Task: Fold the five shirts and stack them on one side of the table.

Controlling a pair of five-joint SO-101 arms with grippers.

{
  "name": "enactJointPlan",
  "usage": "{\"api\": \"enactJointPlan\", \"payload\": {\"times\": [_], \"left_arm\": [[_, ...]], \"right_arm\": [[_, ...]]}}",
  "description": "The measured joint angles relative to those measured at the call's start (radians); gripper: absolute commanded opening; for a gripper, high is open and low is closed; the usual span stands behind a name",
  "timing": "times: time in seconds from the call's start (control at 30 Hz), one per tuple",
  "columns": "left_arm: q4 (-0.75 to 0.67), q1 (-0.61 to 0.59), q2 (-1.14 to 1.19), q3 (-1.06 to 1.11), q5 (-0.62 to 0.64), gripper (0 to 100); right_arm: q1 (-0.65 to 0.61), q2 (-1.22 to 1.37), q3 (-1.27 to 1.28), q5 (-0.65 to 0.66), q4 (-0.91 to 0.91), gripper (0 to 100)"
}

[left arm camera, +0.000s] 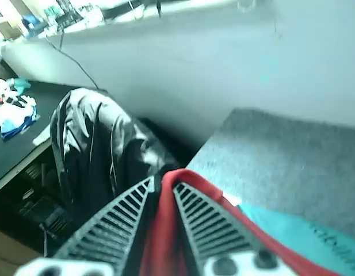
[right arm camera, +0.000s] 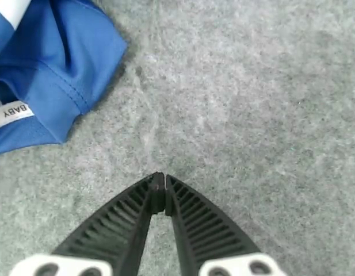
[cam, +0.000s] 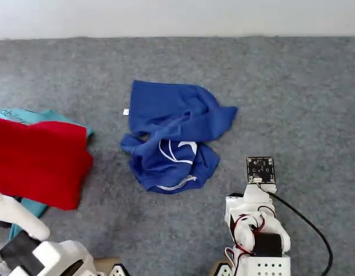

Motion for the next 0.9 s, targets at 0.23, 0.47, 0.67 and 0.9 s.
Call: {"api": "enactJointPlan", "payload": {"times": [0.23,0.47,0.67,0.9], "left_arm": [[0.031,-0.005,0.000,0.130,-0.097,24],[0.104,0.020,-0.068,0.130,-0.100,24],[0.152,0.077,-0.186,0.130,-0.075,24],[0.422,0.345,-0.275,0.130,-0.023,24]], "right_arm": [[0.000,0.000,0.000,0.000,0.000,0.9],[0.000,0.000,0.000,0.000,0.000,0.9],[0.000,0.000,0.000,0.000,0.000,0.9],[0.000,0.000,0.000,0.000,0.000,0.9]]}}
